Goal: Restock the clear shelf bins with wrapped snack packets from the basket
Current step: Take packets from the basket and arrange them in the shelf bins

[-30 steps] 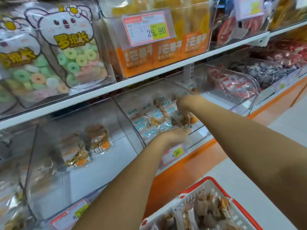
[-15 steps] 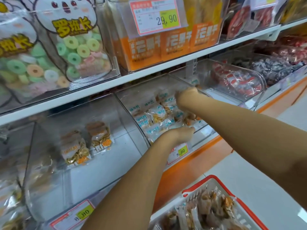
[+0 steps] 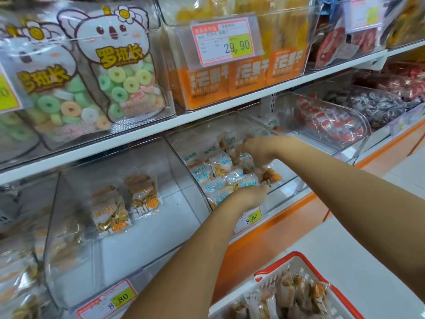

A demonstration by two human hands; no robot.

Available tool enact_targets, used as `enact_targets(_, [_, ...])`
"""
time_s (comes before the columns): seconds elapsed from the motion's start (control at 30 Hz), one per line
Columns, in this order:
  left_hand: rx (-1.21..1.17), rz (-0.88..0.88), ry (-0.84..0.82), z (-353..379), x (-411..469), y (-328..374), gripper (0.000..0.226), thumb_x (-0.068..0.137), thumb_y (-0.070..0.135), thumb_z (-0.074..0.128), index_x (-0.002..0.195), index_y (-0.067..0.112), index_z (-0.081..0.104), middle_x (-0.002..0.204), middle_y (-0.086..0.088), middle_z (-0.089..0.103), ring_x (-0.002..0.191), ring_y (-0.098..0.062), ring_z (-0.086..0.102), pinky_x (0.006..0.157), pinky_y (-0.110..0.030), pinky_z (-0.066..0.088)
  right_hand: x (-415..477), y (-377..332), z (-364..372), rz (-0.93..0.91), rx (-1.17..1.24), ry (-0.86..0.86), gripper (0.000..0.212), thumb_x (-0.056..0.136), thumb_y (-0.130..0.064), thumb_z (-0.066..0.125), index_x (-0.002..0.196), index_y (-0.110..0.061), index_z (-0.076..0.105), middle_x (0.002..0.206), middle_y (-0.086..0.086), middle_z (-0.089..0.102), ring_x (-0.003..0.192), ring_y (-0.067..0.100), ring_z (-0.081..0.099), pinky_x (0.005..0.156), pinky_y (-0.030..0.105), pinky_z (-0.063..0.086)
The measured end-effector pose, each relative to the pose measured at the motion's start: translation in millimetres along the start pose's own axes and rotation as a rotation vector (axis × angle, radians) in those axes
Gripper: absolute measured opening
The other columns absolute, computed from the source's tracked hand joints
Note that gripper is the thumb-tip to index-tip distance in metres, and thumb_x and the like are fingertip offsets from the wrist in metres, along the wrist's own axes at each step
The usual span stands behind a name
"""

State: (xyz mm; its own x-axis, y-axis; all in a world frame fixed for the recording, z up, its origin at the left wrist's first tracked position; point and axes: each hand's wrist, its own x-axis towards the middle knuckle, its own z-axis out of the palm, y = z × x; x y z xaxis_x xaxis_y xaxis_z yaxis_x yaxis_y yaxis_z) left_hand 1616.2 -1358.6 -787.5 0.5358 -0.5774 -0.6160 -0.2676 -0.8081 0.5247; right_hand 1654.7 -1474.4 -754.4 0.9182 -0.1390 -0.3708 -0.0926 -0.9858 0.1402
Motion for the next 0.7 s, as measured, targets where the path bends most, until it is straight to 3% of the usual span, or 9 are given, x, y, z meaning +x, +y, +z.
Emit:
enact_targets(0.07, [0.013, -0.003, 0.004, 1, 1, -2, 0.05, 0.107, 0.031, 0.016, 0.148, 0.004, 0.027, 0.147, -0.021, 0.035, 0.133, -0.033, 0.037, 0.106, -0.04, 0.032, -3, -6, 0, -0.057, -0.022, -0.045, 0.088, 0.075, -0.004, 0.074, 0.146, -0.03, 0.03, 0.148, 0.002, 0.035, 0.131, 0.026, 0.037, 0.087, 0.034, 0.041])
enact_targets(0.13, [0.039, 0.004, 0.019, 1, 6, -5, 0.049, 0.106, 0.031, 0.02, 0.145, 0.005, 0.032, 0.116, -0.021, 0.054, 0.101, -0.03, 0.056, 0.085, -0.036, 0.046, 0, -10, 13, -0.109, -0.059, -0.067, 0.095, 0.073, -0.015, 0.081, 0.149, -0.028, 0.024, 0.15, 0.0, 0.032, 0.132, 0.025, 0.034, 0.098, 0.038, 0.04])
enact_targets(0.2, [0.03, -0.007, 0.052, 1, 7, -9, 0.045, 0.106, 0.025, 0.024, 0.141, 0.001, 0.038, 0.085, -0.014, 0.05, 0.064, -0.02, 0.044, 0.055, -0.028, 0.037, 6, -11, 31, -0.161, -0.057, -0.026, 0.095, 0.073, -0.016, 0.081, 0.148, -0.027, 0.024, 0.147, 0.001, 0.033, 0.125, 0.023, 0.035, 0.1, 0.04, 0.04])
enact_targets(0.23, [0.006, 0.0, 0.1, 0, 8, -12, 0.041, 0.105, 0.021, 0.025, 0.137, -0.001, 0.04, 0.088, -0.016, 0.051, 0.06, -0.018, 0.038, 0.052, -0.027, 0.032, 8, -10, 37, -0.185, -0.05, 0.02, 0.093, 0.072, -0.016, 0.081, 0.146, -0.027, 0.026, 0.144, 0.001, 0.034, 0.119, 0.021, 0.036, 0.097, 0.038, 0.04])
enact_targets(0.33, [0.003, 0.044, 0.274, -4, 4, -22, 0.035, 0.1, 0.014, 0.036, 0.125, -0.003, 0.053, 0.117, -0.023, 0.059, 0.065, -0.018, 0.046, 0.055, -0.028, 0.036, 9, -6, 46, -0.233, -0.1, 0.146, 0.091, 0.067, -0.031, 0.084, 0.14, -0.024, 0.031, 0.135, -0.001, 0.039, 0.107, 0.016, 0.032, 0.09, 0.032, 0.034])
enact_targets(0.4, [-0.018, 0.019, 0.292, -4, 4, -25, 0.033, 0.099, 0.005, 0.034, 0.123, -0.006, 0.052, 0.115, -0.024, 0.059, 0.073, -0.022, 0.051, 0.058, -0.029, 0.037, 6, -4, 49, -0.247, -0.176, 0.227, 0.091, 0.064, -0.045, 0.083, 0.138, -0.023, 0.034, 0.13, -0.001, 0.039, 0.107, 0.017, 0.03, 0.088, 0.031, 0.03])
enact_targets(0.5, [-0.034, -0.019, 0.151, 0, 5, -25, 0.042, 0.101, 0.001, 0.021, 0.14, -0.004, 0.037, 0.103, -0.021, 0.055, 0.07, -0.019, 0.041, 0.053, -0.024, 0.032, 2, -2, 57, -0.257, -0.188, 0.373, 0.089, 0.063, -0.056, 0.079, 0.133, -0.022, 0.037, 0.127, -0.003, 0.041, 0.107, 0.017, 0.03, 0.087, 0.031, 0.029])
enact_targets(0.63, [-0.079, -0.086, 0.081, -2, 7, -25, 0.044, 0.103, 0.01, 0.017, 0.143, -0.002, 0.031, 0.088, -0.009, 0.047, 0.061, -0.013, 0.033, 0.055, -0.026, 0.03, 0, -3, 63, -0.249, -0.179, 0.453, 0.078, 0.069, -0.053, 0.076, 0.127, -0.016, 0.038, 0.123, 0.001, 0.05, 0.106, 0.02, 0.041, 0.089, 0.033, 0.033])
enact_targets(0.7, [-0.104, -0.112, 0.105, 0, 3, -24, 0.045, 0.103, 0.009, 0.016, 0.144, -0.003, 0.03, 0.098, -0.011, 0.049, 0.071, -0.013, 0.044, 0.067, -0.027, 0.038, 0, -4, 62, -0.243, -0.206, 0.476, 0.075, 0.071, -0.051, 0.076, 0.125, -0.015, 0.038, 0.12, 0.003, 0.052, 0.105, 0.021, 0.044, 0.09, 0.033, 0.034])
